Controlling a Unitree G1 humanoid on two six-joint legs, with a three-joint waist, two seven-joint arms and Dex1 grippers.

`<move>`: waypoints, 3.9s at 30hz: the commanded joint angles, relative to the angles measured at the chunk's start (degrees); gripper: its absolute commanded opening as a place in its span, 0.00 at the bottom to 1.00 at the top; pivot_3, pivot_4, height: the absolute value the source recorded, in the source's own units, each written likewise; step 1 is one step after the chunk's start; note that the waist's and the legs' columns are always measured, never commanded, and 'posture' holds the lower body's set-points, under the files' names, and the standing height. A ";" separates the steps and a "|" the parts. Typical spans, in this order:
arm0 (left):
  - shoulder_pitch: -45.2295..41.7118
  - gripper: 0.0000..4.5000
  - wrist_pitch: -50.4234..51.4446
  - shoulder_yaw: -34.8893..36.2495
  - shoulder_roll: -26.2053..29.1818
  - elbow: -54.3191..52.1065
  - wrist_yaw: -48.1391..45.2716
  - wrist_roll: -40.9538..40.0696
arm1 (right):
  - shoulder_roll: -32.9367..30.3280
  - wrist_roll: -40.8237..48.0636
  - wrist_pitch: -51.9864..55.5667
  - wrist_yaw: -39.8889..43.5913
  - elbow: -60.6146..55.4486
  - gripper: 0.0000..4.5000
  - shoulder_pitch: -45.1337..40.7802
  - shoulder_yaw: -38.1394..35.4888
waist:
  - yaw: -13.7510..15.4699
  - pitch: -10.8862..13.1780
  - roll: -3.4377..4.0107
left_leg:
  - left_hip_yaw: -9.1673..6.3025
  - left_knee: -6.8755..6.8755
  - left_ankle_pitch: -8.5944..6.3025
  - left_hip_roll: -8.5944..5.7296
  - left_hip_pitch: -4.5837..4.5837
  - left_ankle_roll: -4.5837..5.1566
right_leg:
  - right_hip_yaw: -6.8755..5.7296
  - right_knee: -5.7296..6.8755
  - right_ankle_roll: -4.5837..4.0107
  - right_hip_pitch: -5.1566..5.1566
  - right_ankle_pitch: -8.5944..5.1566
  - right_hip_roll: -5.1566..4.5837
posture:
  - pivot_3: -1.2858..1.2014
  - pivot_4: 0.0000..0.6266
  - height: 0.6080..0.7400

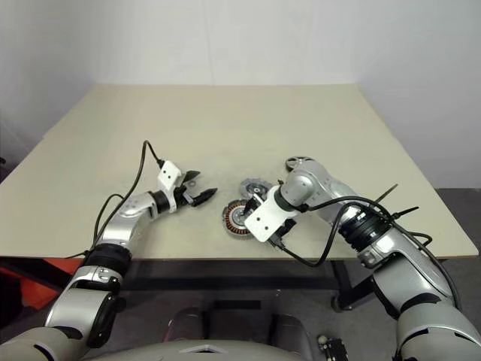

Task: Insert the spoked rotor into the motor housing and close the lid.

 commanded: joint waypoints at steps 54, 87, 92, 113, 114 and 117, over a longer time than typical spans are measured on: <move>1.04 1.00 0.50 1.55 2.38 -3.74 3.41 -0.91 | 15.62 -7.02 -8.60 -15.67 42.14 0.44 -20.80 -1.09 | -1.61 0.02 -0.08 | 0.07 0.03 -0.17 0.34 -0.74 0.04 | -0.12 0.06 -0.61 -0.96 0.04 0.30 | 0.52 0.00 1.00; -1.36 1.00 -0.88 1.54 3.20 5.86 5.69 0.34 | 5.48 6.14 27.96 -19.47 -3.51 0.99 -0.72 -21.38 | 0.13 0.04 -0.07 | 0.10 0.04 0.06 0.79 -0.16 -0.39 | -0.04 0.17 -0.62 -0.52 0.00 0.70 | 0.52 0.00 1.00; -0.35 1.00 -0.11 1.57 3.44 6.71 5.99 0.43 | 4.29 6.30 29.26 -22.06 -2.25 0.99 -0.17 -22.27 | 0.03 0.03 -0.06 | 0.10 0.03 0.09 0.79 -0.07 -0.43 | -0.03 0.19 -0.62 -0.48 0.00 0.70 | 0.52 0.00 1.00; 2.37 0.38 1.32 2.19 6.59 5.19 8.20 0.75 | 4.14 7.78 28.05 -26.21 2.74 1.00 -4.28 -21.97 | -0.49 0.01 -0.02 | 0.14 -0.11 0.17 0.87 0.19 -0.59 | 0.03 0.22 -0.61 -0.43 0.00 0.83 | 0.52 0.00 1.00; 2.30 0.38 1.45 2.13 6.53 5.19 8.23 0.72 | 4.16 7.88 28.12 -26.23 2.66 1.00 -4.32 -21.99 | -0.49 0.01 -0.02 | 0.14 -0.11 0.17 0.87 0.21 -0.59 | 0.03 0.22 -0.61 -0.42 0.00 0.83 | 0.52 0.00 1.00; 2.25 0.38 1.56 1.90 6.39 5.28 8.29 0.79 | 4.10 7.93 28.19 -26.28 2.56 1.00 -4.32 -22.01 | -0.49 0.00 -0.02 | 0.14 -0.11 0.17 0.87 0.21 -0.59 | 0.04 0.21 -0.61 -0.41 0.00 0.83 | 0.52 0.00 1.00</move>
